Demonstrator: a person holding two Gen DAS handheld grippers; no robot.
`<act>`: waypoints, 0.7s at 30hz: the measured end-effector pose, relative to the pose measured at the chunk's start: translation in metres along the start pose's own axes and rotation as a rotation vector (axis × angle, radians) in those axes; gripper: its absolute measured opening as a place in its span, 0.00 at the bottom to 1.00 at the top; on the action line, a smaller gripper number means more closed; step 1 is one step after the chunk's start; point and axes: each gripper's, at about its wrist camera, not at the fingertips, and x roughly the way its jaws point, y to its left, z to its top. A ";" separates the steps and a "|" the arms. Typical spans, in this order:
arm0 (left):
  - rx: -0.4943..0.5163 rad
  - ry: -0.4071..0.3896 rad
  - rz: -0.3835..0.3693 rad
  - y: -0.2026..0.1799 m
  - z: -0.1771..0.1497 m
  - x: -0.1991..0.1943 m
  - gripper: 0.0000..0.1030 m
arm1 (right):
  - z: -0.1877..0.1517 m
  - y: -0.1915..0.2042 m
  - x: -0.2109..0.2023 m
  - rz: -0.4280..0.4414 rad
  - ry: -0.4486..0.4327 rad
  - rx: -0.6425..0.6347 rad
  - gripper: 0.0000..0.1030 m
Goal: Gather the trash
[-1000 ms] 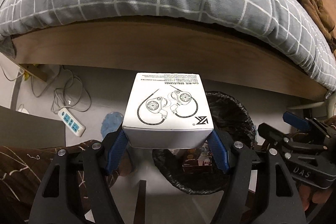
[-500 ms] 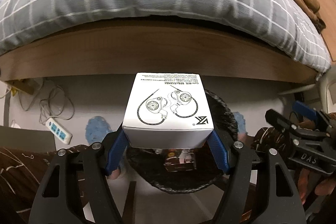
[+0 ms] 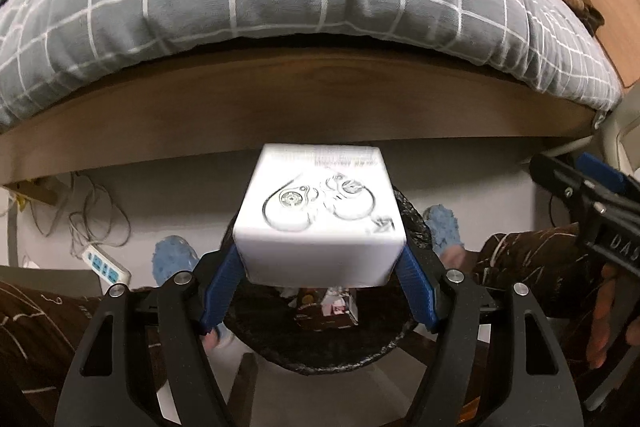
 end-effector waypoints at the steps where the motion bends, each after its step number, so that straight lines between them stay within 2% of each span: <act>1: 0.003 -0.006 0.005 0.000 0.000 -0.001 0.74 | 0.001 0.000 -0.002 -0.001 -0.002 0.001 0.93; 2: 0.006 -0.020 0.014 -0.001 0.000 -0.004 0.80 | 0.002 0.001 -0.003 0.002 -0.006 0.002 0.93; 6: -0.017 -0.065 0.037 0.005 0.004 -0.016 0.90 | 0.005 0.004 -0.009 0.009 -0.029 -0.011 0.93; 9: -0.039 -0.118 0.059 0.012 0.009 -0.032 0.94 | 0.009 0.005 -0.017 0.019 -0.058 -0.021 0.93; 14: -0.059 -0.221 0.068 0.023 0.025 -0.066 0.94 | 0.020 0.007 -0.042 0.045 -0.144 -0.035 0.93; 21: -0.031 -0.347 0.108 0.012 0.033 -0.127 0.94 | 0.036 0.007 -0.090 0.050 -0.253 -0.033 0.93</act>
